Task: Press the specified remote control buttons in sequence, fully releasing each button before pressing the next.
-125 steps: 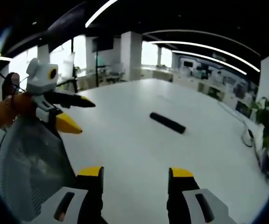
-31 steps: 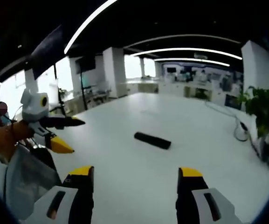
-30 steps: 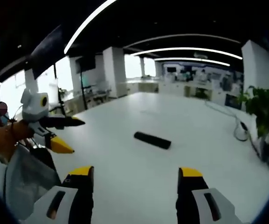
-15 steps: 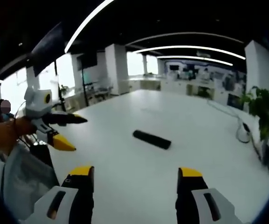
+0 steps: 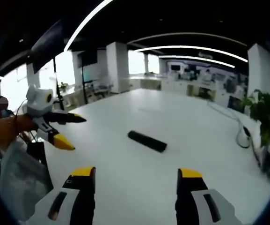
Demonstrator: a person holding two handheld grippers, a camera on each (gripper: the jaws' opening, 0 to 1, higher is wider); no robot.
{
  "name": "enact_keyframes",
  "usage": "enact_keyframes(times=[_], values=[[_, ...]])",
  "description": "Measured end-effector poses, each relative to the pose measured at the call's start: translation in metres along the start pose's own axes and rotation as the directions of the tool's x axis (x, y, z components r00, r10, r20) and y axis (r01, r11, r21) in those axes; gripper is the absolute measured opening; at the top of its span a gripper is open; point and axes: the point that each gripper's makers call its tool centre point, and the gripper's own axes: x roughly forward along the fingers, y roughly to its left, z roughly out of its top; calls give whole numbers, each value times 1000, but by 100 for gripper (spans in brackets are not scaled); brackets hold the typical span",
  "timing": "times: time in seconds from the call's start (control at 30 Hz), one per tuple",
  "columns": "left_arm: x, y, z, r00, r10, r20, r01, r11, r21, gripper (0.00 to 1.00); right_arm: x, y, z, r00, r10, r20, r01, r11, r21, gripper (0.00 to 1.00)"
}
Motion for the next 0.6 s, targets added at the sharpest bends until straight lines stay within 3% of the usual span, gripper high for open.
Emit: enact_keyframes(times=[0.3, 0.6], values=[[12, 13, -10, 999, 0, -36, 0, 1000, -3, 100, 10, -10, -2, 1000, 3, -24, -3, 1000, -23, 67], [22, 28, -8, 999, 4, -44, -5, 1000, -13, 98, 21, -20, -5, 999, 0, -46, -2, 999, -36, 66]])
